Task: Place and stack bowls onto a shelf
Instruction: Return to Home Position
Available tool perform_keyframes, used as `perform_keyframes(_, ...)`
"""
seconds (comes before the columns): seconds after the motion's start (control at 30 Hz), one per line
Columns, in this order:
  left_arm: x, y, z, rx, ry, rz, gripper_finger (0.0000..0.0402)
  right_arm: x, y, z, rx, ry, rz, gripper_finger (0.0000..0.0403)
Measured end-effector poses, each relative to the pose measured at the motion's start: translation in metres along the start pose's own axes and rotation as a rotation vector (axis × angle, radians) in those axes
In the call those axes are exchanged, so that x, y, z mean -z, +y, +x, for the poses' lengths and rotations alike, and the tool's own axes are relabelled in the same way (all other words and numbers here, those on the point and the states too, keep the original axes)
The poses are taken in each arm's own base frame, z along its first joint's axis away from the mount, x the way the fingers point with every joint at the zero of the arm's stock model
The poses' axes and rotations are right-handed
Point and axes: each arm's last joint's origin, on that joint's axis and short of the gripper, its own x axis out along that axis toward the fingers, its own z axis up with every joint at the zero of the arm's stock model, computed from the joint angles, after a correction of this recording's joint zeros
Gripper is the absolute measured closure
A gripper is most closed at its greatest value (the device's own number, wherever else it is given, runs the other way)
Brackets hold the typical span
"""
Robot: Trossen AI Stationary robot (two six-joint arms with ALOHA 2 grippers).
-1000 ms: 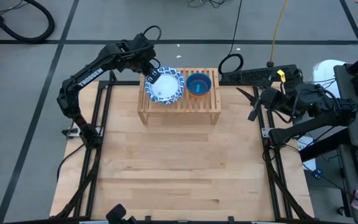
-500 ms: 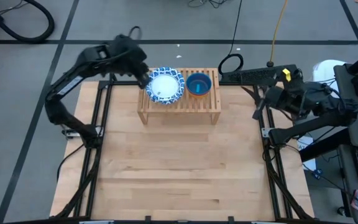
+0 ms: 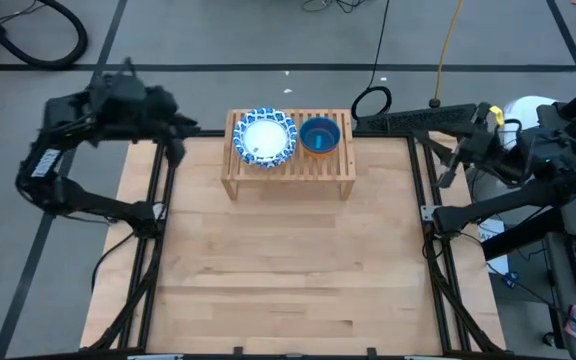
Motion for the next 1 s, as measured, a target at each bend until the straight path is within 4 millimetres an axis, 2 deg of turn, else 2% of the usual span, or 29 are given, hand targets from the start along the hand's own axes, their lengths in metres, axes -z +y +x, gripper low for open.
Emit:
perform_keyframes(0.23,0.025,0.000,-0.035,0.034,0.041,-0.028,0.0316,0.018,-0.011,-0.021,-0.019,0.050,0.072,0.0289)
perform_keyframes(0.4,0.040,0.001,-0.053,0.049,0.066,-0.013,0.0316,0.024,-0.013,-0.027,-0.025,0.071,0.090,0.0292)
perform_keyframes(0.5,0.048,0.003,-0.064,0.046,0.050,-0.018,0.0316,0.027,-0.012,-0.027,-0.036,0.093,0.064,0.0311)
perform_keyframes(0.63,0.063,0.008,-0.086,0.050,0.002,-0.021,0.0318,0.029,-0.012,-0.027,-0.043,0.110,0.048,0.0359)
perform_keyframes(0.73,0.076,0.012,-0.105,0.055,-0.057,-0.021,0.0332,0.029,-0.012,-0.027,-0.043,0.111,0.044,0.0395)
perform_keyframes(0.9,0.100,0.019,-0.136,0.063,-0.155,-0.039,0.0387,0.029,-0.012,-0.027,-0.045,0.112,0.028,0.0398)
perform_keyframes(1.0,0.112,0.022,-0.149,0.067,-0.200,-0.039,0.0395,0.030,-0.012,-0.028,-0.044,0.109,0.030,0.0401)
